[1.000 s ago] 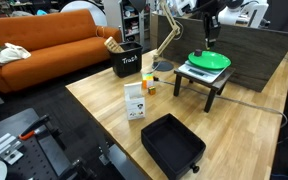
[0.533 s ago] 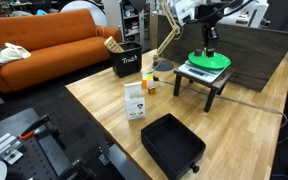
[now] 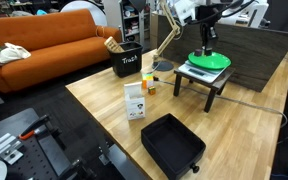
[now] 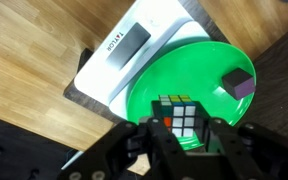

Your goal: Pick the Rubik's cube and put it on the plate

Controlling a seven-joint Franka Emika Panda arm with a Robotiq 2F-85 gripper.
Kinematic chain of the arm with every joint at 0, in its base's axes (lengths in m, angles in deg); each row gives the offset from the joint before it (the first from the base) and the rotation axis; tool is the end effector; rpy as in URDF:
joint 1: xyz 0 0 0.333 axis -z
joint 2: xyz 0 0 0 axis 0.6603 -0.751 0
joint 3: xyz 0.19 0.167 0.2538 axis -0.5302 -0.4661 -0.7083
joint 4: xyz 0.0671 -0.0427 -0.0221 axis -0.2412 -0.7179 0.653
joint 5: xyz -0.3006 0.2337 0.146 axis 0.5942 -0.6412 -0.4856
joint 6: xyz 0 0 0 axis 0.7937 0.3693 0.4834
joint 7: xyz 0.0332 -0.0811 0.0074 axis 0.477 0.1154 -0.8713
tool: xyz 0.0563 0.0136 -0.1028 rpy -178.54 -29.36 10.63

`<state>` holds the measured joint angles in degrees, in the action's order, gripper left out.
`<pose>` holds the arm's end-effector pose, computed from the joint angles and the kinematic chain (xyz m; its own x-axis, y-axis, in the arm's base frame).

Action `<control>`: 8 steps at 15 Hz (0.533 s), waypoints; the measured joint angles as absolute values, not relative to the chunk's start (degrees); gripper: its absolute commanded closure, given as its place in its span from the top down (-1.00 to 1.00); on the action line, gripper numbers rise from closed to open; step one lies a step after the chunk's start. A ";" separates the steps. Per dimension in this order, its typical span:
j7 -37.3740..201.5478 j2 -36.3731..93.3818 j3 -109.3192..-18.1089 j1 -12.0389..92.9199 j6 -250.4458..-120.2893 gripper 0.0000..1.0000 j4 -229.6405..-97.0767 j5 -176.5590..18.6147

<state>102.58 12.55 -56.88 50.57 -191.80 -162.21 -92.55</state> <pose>0.7209 -0.2361 0.3581 0.6058 -0.7537 0.2550 -0.7359 -0.6526 -0.1805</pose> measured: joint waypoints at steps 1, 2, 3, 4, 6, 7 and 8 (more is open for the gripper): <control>101.97 12.45 -57.16 50.84 -191.51 -0.83 -162.03 -92.97; 101.28 12.31 -57.45 51.13 -191.23 -0.61 -161.84 -93.53; 100.58 12.13 -57.77 51.47 -190.96 -0.07 -161.59 -94.03; 99.97 11.89 -58.04 51.76 -190.67 0.18 -161.28 -94.43; 99.17 11.28 -58.42 52.21 -190.11 0.43 -160.51 -94.90; 98.94 11.07 -58.48 52.31 -189.91 0.57 -160.21 -94.94; 98.83 10.97 -58.49 52.36 -189.74 0.71 -159.98 -94.94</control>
<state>98.83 10.97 -58.49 52.36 -189.74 -159.98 -94.94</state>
